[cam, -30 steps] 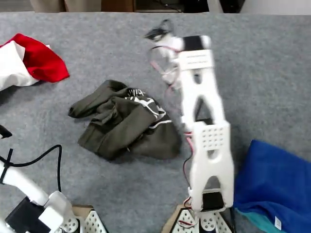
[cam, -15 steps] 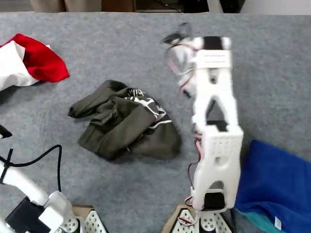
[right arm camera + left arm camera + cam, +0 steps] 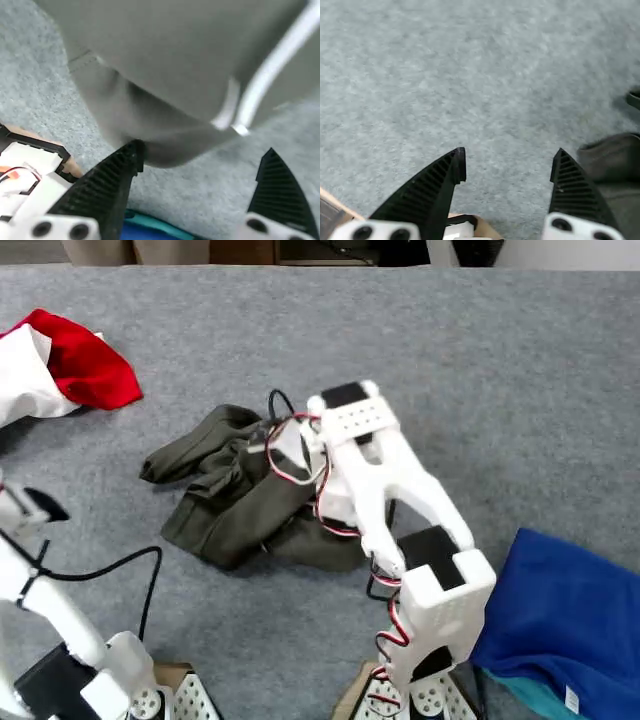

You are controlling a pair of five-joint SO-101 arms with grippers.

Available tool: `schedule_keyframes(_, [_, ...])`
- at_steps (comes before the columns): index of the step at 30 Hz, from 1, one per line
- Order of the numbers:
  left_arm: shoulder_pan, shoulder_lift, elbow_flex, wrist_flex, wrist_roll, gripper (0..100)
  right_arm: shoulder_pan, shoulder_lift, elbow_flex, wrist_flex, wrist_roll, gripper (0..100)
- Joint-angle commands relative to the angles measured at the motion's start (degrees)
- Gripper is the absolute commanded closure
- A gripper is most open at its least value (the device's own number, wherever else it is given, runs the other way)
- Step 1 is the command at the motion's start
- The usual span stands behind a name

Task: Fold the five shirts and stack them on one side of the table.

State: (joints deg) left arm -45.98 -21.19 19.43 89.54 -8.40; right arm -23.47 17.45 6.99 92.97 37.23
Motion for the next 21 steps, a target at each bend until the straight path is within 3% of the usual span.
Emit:
schedule_keyframes(1, [8.88,-1.71,-0.18,-0.53,5.1,72,0.22,0.4,3.21,-5.01,-1.93,64.9])
schedule_keyframes(4, [20.84,-1.19,-0.53,-1.14,11.69,72,1.36,4.44,2.42,-7.56,-3.78,75.4])
schedule_keyframes(8, [36.48,-1.1,1.32,-6.77,18.37,72,3.21,9.1,-3.3,-7.82,-7.74,97.2])
schedule_keyframes(11, [44.48,-1.1,6.42,-14.86,19.25,72,5.05,11.21,-9.01,-6.15,-11.25,98.0])
schedule_keyframes(16, [48.0,-1.1,15.47,-26.55,19.43,84,6.55,11.47,-22.55,2.99,-11.52,99.3])
schedule_keyframes(21, [50.73,-1.01,19.87,-29.36,19.08,91,6.9,11.21,-38.73,9.41,-9.41,99.3])
